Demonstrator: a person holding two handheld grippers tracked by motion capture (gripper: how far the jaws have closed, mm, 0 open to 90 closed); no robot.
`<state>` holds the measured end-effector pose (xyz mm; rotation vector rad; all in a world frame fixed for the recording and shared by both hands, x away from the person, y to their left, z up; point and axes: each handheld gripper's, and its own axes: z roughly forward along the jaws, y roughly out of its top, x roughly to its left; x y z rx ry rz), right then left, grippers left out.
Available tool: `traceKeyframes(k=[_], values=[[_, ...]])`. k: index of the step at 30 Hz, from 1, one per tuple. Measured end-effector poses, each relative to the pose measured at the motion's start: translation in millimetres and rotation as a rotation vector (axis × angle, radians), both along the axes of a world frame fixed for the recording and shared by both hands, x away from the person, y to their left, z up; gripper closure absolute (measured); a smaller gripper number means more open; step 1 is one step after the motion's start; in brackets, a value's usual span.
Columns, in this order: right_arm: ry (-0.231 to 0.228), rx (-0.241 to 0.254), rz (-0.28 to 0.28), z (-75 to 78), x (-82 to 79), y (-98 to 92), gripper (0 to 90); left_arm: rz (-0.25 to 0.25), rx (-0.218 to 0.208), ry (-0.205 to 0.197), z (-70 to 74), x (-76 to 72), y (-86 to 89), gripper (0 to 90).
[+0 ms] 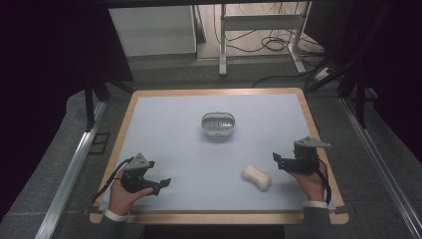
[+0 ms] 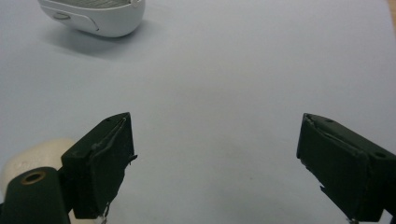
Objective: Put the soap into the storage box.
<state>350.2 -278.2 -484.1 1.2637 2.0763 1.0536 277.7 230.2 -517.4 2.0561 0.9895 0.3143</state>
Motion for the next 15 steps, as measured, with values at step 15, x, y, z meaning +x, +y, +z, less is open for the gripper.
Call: traceKeyframes(k=[15], values=[[-0.017,-0.004,-0.005,4.2,-4.4,-5.2,11.8,-0.004,0.008,0.004,-1.2,0.7,-0.6,7.1]])
